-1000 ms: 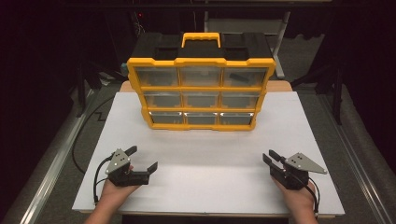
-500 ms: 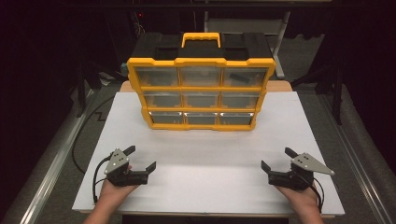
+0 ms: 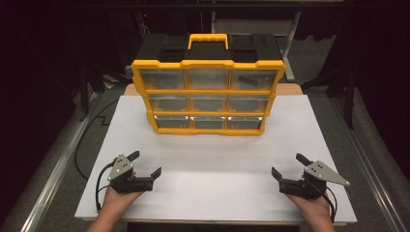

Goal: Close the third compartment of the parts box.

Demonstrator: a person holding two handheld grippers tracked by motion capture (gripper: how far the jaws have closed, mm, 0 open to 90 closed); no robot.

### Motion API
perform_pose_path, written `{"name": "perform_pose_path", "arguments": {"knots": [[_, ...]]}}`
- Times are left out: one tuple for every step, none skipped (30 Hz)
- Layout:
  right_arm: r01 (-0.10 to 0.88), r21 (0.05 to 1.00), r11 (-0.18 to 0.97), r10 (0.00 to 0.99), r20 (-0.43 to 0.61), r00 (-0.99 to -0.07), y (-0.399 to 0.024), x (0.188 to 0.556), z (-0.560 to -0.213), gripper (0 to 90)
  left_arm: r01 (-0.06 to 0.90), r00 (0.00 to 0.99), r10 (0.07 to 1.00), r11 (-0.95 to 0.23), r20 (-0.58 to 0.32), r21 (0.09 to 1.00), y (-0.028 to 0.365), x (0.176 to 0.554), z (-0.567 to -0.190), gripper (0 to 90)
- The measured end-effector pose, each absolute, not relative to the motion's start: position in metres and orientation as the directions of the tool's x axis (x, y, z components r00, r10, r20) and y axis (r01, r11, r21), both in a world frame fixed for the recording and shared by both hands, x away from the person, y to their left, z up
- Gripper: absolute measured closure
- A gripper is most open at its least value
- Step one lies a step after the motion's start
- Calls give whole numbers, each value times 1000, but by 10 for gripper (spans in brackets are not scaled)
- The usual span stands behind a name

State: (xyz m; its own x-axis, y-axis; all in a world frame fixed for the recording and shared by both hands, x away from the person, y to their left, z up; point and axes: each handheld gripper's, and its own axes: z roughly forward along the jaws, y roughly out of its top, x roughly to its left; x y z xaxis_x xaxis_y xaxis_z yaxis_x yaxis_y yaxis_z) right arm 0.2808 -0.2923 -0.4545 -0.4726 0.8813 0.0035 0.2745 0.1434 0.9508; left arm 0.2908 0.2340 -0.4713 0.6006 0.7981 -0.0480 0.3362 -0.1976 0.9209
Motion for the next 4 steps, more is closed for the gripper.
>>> {"name": "perform_pose_path", "arguments": {"knots": [[277,951,139,882,8,-472,-292,281,-455,0,336,601,798,-198,-48,921,234,291,-471,3],[278,950,140,883,7,-469,-292,281,-456,0,336,601,798,-198,-48,921,234,291,-471,3],[281,949,140,884,8,-467,-292,281,-456,0,335,601,798,-196,-48,922,234,291,-471,3],[280,949,142,884,6,-468,-293,281,-456,0,334,600,799,-195,-48,922,235,290,-471,3]]}}
